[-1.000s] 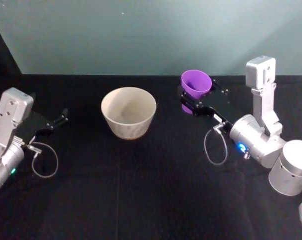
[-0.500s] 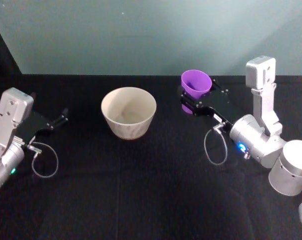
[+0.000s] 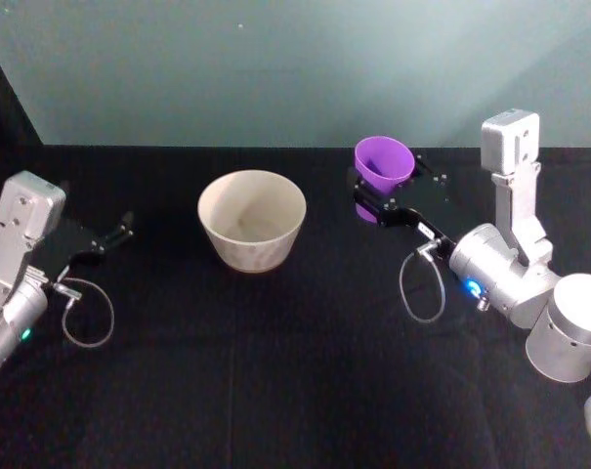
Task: Pick up the cup and pour the mung beans from the cup into the bowl.
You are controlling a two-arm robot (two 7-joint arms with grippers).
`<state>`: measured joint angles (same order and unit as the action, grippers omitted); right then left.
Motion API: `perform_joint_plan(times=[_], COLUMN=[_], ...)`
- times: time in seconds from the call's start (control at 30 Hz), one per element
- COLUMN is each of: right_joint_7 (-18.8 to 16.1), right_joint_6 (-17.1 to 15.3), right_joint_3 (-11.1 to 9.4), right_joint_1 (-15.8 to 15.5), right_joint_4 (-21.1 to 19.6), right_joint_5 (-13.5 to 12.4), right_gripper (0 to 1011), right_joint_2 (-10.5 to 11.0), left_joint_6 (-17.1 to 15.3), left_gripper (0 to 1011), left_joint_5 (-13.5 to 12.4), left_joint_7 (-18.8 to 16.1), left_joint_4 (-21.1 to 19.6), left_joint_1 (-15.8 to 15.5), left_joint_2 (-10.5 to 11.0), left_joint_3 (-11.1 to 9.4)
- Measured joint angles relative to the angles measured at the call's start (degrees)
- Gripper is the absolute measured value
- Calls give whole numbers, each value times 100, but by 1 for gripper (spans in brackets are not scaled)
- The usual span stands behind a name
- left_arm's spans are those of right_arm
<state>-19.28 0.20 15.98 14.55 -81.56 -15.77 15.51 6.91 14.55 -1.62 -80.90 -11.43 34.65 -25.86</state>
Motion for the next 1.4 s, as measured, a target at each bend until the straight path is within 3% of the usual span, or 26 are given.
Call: perform_joint_plan(times=[1.4], right_joint_7=[0], right_joint_6=[-1], right_joint_3=[0], right_joint_1=[0], right_joint_4=[0], right_joint_5=[0], right_gripper=[731], right_joint_2=[0], left_joint_6=[0], left_gripper=[1000], left_joint_5=[0], left_joint_7=[0], left_joint_4=[0], left_joint_1=[0], left_joint_2=[0], left_joint_3=[0])
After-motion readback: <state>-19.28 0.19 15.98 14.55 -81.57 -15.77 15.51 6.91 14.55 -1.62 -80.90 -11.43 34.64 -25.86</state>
